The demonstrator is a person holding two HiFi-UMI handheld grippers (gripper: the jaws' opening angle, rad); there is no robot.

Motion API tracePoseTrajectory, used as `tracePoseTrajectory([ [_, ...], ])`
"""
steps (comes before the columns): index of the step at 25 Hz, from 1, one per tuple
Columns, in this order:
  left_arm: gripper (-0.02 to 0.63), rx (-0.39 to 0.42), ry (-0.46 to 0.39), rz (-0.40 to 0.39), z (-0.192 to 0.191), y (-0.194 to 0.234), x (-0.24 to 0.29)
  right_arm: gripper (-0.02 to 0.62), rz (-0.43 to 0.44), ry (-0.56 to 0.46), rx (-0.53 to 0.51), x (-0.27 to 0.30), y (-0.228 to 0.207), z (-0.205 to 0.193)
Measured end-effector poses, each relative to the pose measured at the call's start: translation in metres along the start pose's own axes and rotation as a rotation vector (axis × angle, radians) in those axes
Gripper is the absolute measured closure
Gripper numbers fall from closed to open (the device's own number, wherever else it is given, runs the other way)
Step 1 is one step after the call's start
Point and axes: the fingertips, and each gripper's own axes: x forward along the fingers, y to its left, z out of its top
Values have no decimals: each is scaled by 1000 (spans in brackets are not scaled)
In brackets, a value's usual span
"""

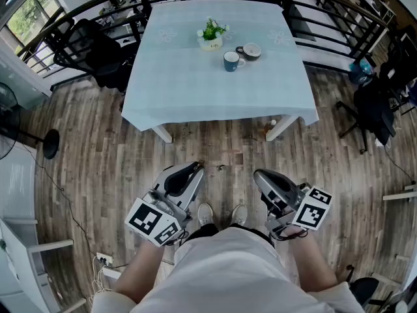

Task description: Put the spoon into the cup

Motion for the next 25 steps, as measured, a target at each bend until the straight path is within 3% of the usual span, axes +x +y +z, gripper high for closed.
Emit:
tracePoseTrajectory([
  [14, 549, -9, 12, 5, -7, -2, 10, 571, -96, 51, -63, 1, -18, -5],
  [25, 549, 10, 6, 20, -7, -34, 32, 571, -71, 92, -133, -29, -25, 2],
])
